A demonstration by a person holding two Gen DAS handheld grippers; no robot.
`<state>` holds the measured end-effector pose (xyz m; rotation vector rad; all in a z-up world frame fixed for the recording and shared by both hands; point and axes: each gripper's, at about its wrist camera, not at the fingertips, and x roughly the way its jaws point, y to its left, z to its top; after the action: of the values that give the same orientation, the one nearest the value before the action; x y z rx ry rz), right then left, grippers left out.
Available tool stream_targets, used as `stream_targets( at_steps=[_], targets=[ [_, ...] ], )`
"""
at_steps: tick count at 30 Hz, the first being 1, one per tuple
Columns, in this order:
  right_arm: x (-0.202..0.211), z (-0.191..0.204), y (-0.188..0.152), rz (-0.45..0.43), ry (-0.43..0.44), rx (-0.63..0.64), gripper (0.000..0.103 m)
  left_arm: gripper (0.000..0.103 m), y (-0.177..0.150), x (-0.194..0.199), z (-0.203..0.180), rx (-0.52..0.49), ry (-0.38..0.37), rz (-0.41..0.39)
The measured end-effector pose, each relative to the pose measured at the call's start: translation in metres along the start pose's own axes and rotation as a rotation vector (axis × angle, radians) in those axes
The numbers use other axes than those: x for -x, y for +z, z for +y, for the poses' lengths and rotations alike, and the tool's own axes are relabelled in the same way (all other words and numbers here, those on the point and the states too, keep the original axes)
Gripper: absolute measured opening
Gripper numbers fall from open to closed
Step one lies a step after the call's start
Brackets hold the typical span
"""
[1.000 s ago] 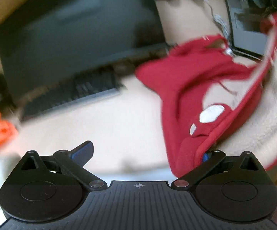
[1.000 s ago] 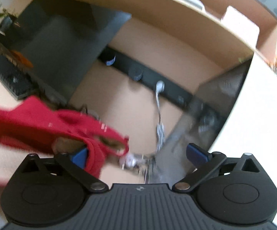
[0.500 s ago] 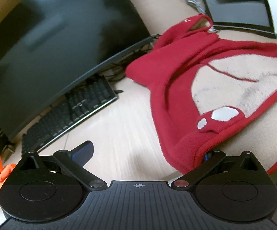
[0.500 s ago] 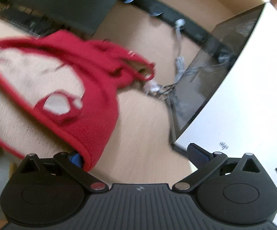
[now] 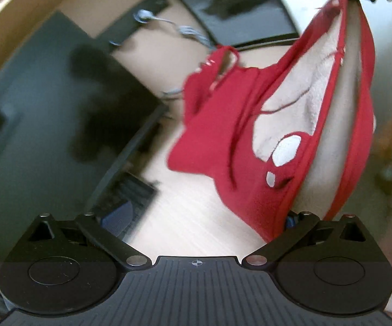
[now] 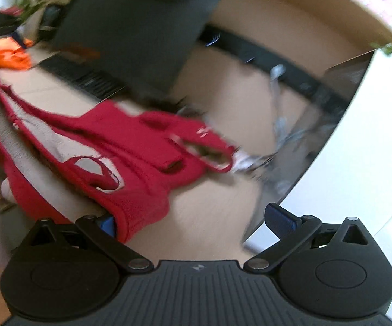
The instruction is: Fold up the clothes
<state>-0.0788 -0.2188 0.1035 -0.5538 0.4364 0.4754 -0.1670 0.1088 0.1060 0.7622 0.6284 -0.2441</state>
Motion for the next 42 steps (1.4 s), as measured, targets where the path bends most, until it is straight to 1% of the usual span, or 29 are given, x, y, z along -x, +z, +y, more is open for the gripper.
stream_targets(
  at_steps=[3,5,6,8,10,11,12,13,15,16,17,19,20,22,23,25,26,27,29,30,32,33,34,36,37,38,39,41,42],
  targets=[
    [-0.009,-0.011,0.008,0.031,0.066,-0.047,0.102,0.103,-0.006,0.007,0.007,-0.031,-0.124,-0.005],
    [-0.031,-0.025,0.022,0.025,0.090,-0.094,0.102,0.103,0.000,-0.022,0.031,-0.001,-0.155,-0.012],
    [-0.048,-0.033,0.028,0.020,0.095,-0.131,0.102,0.103,0.004,-0.040,0.045,0.025,-0.164,-0.015],
    [-0.096,-0.059,0.042,0.024,0.067,-0.241,0.102,0.103,0.012,-0.077,0.072,0.077,-0.183,-0.021],
    [-0.157,-0.083,0.046,0.088,0.020,-0.388,0.102,0.103,0.020,-0.114,0.100,0.128,-0.202,-0.027],
    [-0.184,-0.084,0.044,0.131,-0.013,-0.404,0.102,0.103,0.024,-0.132,0.113,0.154,-0.211,-0.030],
    [-0.210,-0.085,0.042,0.174,-0.046,-0.420,0.102,0.103,0.028,-0.157,0.125,0.221,-0.216,-0.008],
    [-0.236,-0.085,0.040,0.216,-0.078,-0.431,0.102,0.103,0.031,-0.186,0.134,0.323,-0.219,0.043],
    [-0.264,-0.077,0.033,0.276,-0.101,-0.416,0.102,0.103,0.028,-0.230,0.146,0.518,-0.248,0.148],
    [-0.268,-0.076,0.031,0.285,-0.097,-0.428,0.102,0.103,0.026,-0.236,0.151,0.582,-0.278,0.149],
    [-0.266,-0.077,0.030,0.277,-0.081,-0.448,0.102,0.103,0.024,-0.237,0.156,0.635,-0.312,0.126],
    [-0.256,-0.087,0.032,0.252,-0.042,-0.497,0.102,0.103,0.025,-0.222,0.164,0.692,-0.366,0.042],
    [-0.246,-0.097,0.037,0.223,-0.001,-0.540,0.103,0.103,0.026,-0.209,0.169,0.708,-0.386,-0.009],
    [-0.224,-0.116,0.047,0.161,0.099,-0.642,0.103,0.103,0.033,-0.186,0.177,0.737,-0.389,-0.089],
    [-0.215,-0.128,0.053,0.127,0.164,-0.703,0.103,0.103,0.038,-0.174,0.179,0.751,-0.365,-0.118],
    [-0.207,-0.149,0.063,0.069,0.302,-0.817,0.103,0.103,0.048,-0.150,0.179,0.780,-0.295,-0.171],
    [-0.205,-0.158,0.067,0.048,0.370,-0.873,0.103,0.103,0.052,-0.138,0.176,0.802,-0.281,-0.207],
    [-0.210,-0.164,0.069,0.053,0.435,-0.933,0.103,0.103,0.056,-0.131,0.174,0.824,-0.301,-0.249],
    [-0.231,-0.170,0.070,0.098,0.516,-1.050,0.103,0.103,0.061,-0.120,0.161,0.840,-0.379,-0.343],
    [-0.247,-0.171,0.069,0.139,0.524,-1.114,0.103,0.103,0.062,-0.120,0.151,0.847,-0.426,-0.381],
    [-0.281,-0.169,0.064,0.228,0.535,-1.204,0.103,0.103,0.066,-0.136,0.122,0.868,-0.568,-0.398],
    [-0.298,-0.167,0.062,0.270,0.540,-1.239,0.103,0.103,0.069,-0.147,0.106,0.872,-0.623,-0.377],
    [-0.317,-0.165,0.062,0.313,0.550,-1.265,0.103,0.103,0.072,-0.159,0.092,0.872,-0.660,-0.339],
    [-0.350,-0.159,0.061,0.383,0.575,-1.326,0.103,0.103,0.074,-0.182,0.067,0.861,-0.682,-0.266],
    [-0.365,-0.157,0.060,0.403,0.577,-1.354,0.103,0.103,0.074,-0.193,0.055,0.854,-0.684,-0.231],
    [-0.379,-0.156,0.063,0.402,0.565,-1.371,0.103,0.103,0.074,-0.205,0.043,0.847,-0.687,-0.195],
    [-0.392,-0.158,0.069,0.384,0.560,-1.383,0.103,0.103,0.074,-0.215,0.034,0.845,-0.685,-0.166],
    [-0.409,-0.165,0.086,0.273,0.601,-1.416,0.103,0.103,0.072,-0.231,0.029,0.846,-0.680,-0.125],
    [-0.411,-0.170,0.100,0.157,0.694,-1.411,0.103,0.103,0.071,-0.237,0.030,0.844,-0.683,-0.116]
  ],
)
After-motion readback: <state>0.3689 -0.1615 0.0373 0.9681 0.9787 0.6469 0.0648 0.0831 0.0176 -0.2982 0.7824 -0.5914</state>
